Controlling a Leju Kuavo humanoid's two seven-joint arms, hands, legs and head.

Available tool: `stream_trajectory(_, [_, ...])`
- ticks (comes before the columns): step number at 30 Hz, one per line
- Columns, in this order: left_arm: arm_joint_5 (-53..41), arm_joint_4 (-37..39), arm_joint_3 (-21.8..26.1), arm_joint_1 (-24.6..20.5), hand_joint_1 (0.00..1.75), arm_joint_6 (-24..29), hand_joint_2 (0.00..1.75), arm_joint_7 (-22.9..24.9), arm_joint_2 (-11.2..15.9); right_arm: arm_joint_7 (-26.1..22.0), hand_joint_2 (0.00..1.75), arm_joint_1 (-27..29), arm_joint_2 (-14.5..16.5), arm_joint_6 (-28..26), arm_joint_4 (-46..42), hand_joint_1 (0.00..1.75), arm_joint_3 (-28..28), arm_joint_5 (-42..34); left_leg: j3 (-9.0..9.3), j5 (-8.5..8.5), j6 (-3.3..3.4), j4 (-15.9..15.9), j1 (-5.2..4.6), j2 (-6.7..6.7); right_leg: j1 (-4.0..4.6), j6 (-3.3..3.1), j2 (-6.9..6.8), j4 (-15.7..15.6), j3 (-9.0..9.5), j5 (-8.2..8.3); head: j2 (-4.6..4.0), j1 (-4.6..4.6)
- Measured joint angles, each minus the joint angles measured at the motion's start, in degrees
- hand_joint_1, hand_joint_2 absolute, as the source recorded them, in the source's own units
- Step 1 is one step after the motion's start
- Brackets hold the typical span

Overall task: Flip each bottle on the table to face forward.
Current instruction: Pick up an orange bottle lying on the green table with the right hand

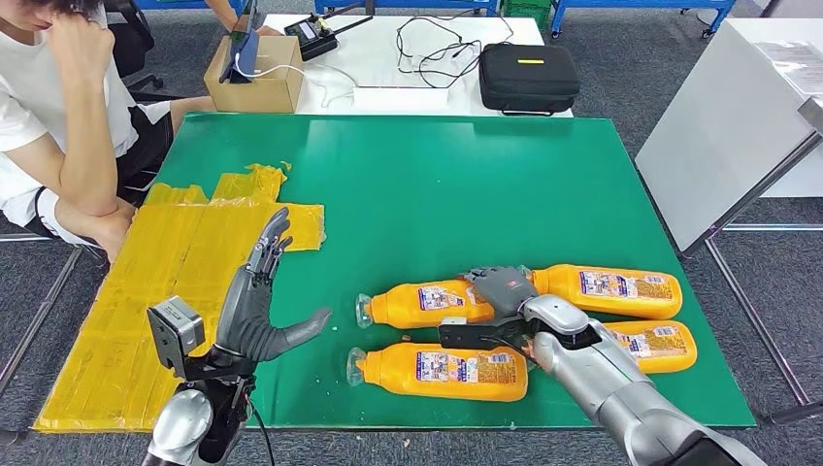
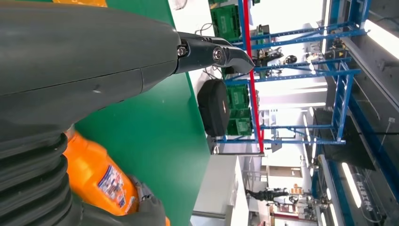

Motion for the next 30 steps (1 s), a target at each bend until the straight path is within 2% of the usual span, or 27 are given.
stream_trajectory(19, [-0.01,0.02,-0.39,0.06,0.00,-0.04,1.75,0.00,0.00,0.09,1.75,0.09,0.12,-0.81,0.45,1.75,0.19,0.04,0.00,0.01,-0.01,0.00,0.00,-0.01,0.00,0.00,0.00,0.00,0.00,0.00,0.00,0.00])
stream_trajectory(25, [-0.69,-0.17,-0.37,0.86,0.00,-0.08,1.75,0.04,-0.15,1.71,1.75,3.44,1.13,-8.41,-1.97,1.75,-1.58,0.34,-0.02,0.00,-0.01,0.00,0.00,-0.01,0.01,0.00,0.00,0.00,0.01,0.00,0.00,0.02])
stream_trajectory(28, [-1.28,-0.71,-0.36,1.53,0.00,-0.05,1.75,0.22,-0.34,1.73,1.75,8.28,2.82,-13.54,-6.80,1.75,-5.60,-0.31,-0.07,0.00,-0.01,0.00,0.01,-0.02,0.03,0.00,-0.01,0.01,-0.03,0.00,0.00,0.01])
stream_trajectory(30, [-1.22,-1.18,-0.35,2.00,0.00,0.04,1.75,0.41,-0.37,-0.33,1.75,12.51,4.59,-18.59,-11.89,1.75,-9.55,-2.82,-0.11,0.00,-0.01,0.00,0.04,-0.06,0.06,-0.02,-0.02,0.01,-0.08,-0.02,0.00,0.00])
